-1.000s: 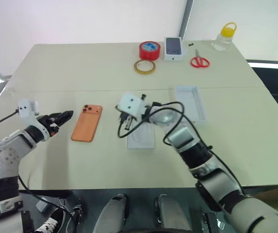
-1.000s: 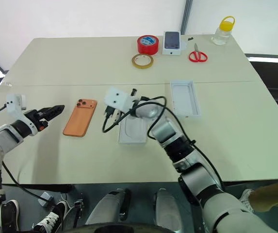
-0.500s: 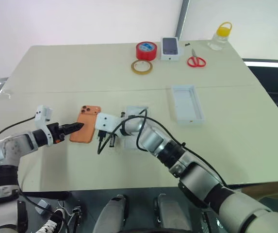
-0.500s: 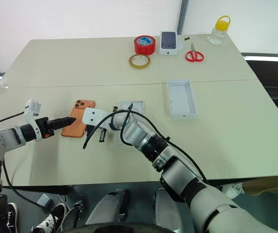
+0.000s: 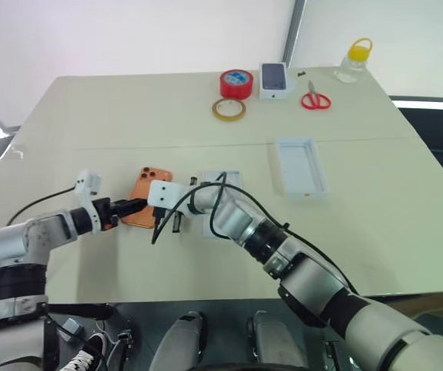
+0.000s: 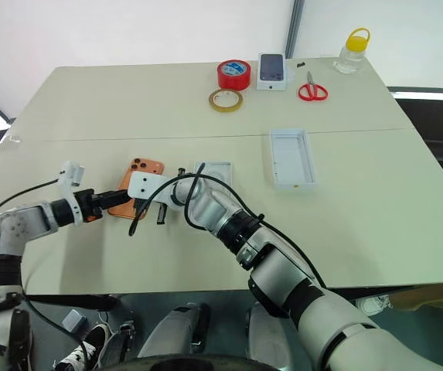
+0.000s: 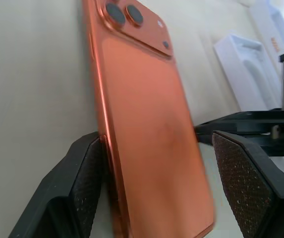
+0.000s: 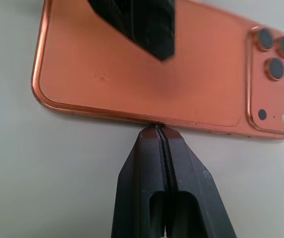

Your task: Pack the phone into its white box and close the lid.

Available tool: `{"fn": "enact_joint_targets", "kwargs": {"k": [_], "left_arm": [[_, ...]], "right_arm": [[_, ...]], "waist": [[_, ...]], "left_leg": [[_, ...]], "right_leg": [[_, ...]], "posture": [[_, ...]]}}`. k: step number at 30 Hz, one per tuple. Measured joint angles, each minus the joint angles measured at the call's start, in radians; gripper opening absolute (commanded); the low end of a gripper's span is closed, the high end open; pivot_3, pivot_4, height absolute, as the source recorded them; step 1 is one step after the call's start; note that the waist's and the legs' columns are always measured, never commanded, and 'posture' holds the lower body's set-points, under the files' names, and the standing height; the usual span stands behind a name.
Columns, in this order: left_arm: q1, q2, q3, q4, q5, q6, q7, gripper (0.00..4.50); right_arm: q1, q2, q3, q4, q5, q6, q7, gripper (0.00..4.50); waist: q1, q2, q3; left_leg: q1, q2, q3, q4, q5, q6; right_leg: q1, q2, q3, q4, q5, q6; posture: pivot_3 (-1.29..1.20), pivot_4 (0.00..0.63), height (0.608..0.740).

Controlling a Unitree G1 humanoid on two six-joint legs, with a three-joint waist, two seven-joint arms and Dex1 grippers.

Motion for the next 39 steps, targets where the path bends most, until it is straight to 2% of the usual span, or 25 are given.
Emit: {"fn": "enact_joint_targets", "kwargs": {"k": [12,15,18,29,30,32,39], "left_arm": [[-0.041,-0.014,0.043,0.083,-0.033,0.050,-0.001,3.50],[-0.029,-0.012,0.062,0.083,-0.041,0.060,0.003,2.69],[-0.015,-0.012,0.070,0.084,-0.042,0.080,0.015,1.32],[0.031,-0.041,0.123,0.057,-0.088,0.111,0.057,1.32],[0.033,-0.046,0.131,0.055,-0.093,0.112,0.064,0.78],[0.035,-0.065,0.152,0.046,-0.137,0.132,0.055,0.08],[0.054,-0.078,0.197,0.035,-0.181,0.167,0.097,0.03]], "right_arm": [[0.009,-0.010,0.006,-0.001,-0.020,-0.040,0.004,0.03],[0.010,-0.010,0.006,-0.001,-0.022,-0.044,0.004,0.00],[0.011,-0.010,0.006,-0.001,-0.023,-0.050,0.004,0.00],[0.015,-0.011,0.005,-0.003,-0.027,-0.053,0.004,0.00],[0.015,-0.011,0.005,-0.004,-0.027,-0.053,0.004,0.00],[0.016,-0.013,0.004,-0.006,-0.027,-0.052,0.004,0.00],[0.040,-0.026,-0.010,-0.040,-0.014,-0.055,0.017,0.00]], "waist": [[-0.009,0.000,0.000],[-0.013,0.000,0.000],[-0.013,0.000,0.000],[-0.013,-0.001,0.000],[-0.013,-0.001,0.000],[-0.013,-0.001,-0.001],[-0.014,-0.001,-0.001]], "left_leg": [[0.000,0.001,-0.001,0.000,0.001,-0.002],[0.000,0.001,-0.001,0.000,0.001,-0.002],[0.000,0.001,-0.001,0.000,0.001,-0.002],[0.000,0.001,-0.001,-0.001,0.001,-0.002],[0.000,0.001,-0.001,-0.001,0.001,-0.002],[0.000,0.001,-0.001,-0.001,0.001,-0.002],[0.001,0.001,-0.001,-0.001,0.001,-0.001]], "right_leg": [[-0.001,0.000,0.000,0.001,0.000,0.000],[-0.001,0.001,0.000,0.001,0.000,0.000],[-0.001,0.001,0.000,0.001,0.000,0.000],[-0.001,0.001,0.000,0.001,0.000,0.000],[-0.001,0.001,0.000,0.001,0.000,0.000],[-0.001,0.001,0.000,0.001,0.000,0.000],[-0.001,0.001,0.000,0.001,0.000,0.000]], "posture": [[0.00,0.150,0.740],[0.00,0.150,0.740],[0.00,0.150,0.740],[0.00,0.150,0.740],[0.00,0.150,0.740],[0.00,0.150,0.740],[0.00,0.150,0.740]]}}
